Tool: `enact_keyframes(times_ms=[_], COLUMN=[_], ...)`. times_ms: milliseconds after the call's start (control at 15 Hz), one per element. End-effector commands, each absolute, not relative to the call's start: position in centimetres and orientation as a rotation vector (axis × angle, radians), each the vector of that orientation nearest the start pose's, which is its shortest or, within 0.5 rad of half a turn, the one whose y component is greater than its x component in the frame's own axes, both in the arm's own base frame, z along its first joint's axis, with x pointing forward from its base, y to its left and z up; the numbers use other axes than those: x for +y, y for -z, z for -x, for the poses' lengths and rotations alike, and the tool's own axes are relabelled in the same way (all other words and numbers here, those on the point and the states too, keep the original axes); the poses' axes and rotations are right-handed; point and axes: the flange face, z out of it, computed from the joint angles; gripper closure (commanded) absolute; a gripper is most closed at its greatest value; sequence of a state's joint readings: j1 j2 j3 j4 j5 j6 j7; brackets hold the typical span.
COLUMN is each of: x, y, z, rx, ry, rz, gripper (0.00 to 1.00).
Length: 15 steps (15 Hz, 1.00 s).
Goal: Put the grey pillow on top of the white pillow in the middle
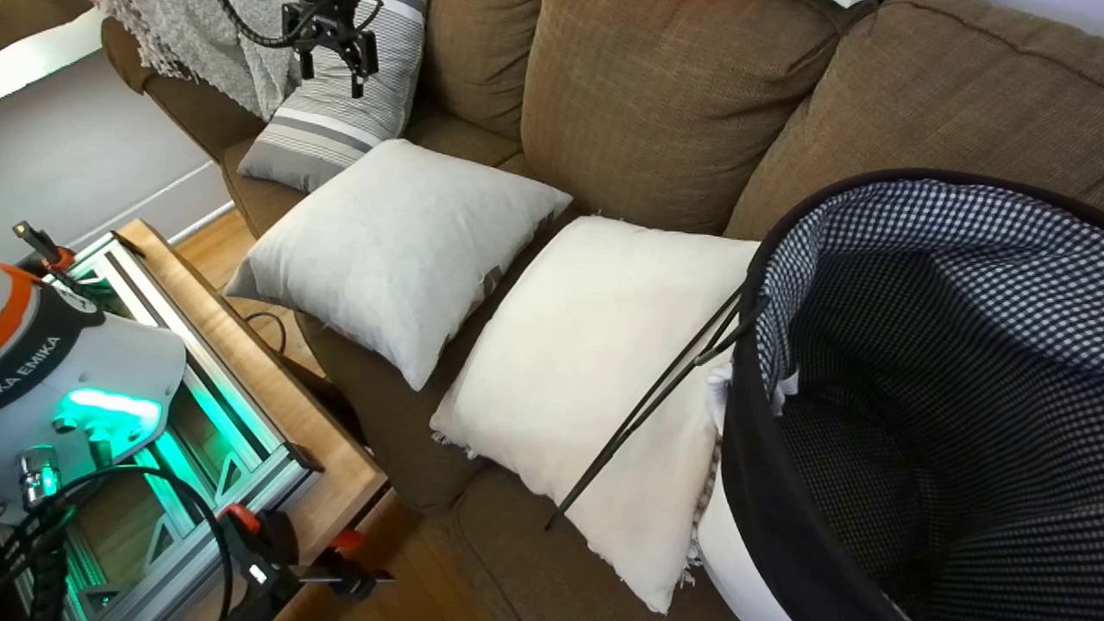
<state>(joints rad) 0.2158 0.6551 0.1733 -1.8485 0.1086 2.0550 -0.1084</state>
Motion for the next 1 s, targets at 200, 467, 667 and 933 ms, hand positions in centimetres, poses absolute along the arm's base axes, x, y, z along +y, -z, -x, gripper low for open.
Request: enact_keyframes(times_ms=[200,467,667,933], x=[25.7,25.7,25.6,26.3], y=[-8.7,-9.1,-9.7,-8.2], z=[-59.2,-58.5,-58.8,-60.9], rx=[-1.092,-1.059,-1.056,-1.272], ry=[-0.541,-0.550,-0.536,-0.212], rz=[2.709,2.718,2.722,2.639], gripper=[0.00,0.00,0.00,0.00])
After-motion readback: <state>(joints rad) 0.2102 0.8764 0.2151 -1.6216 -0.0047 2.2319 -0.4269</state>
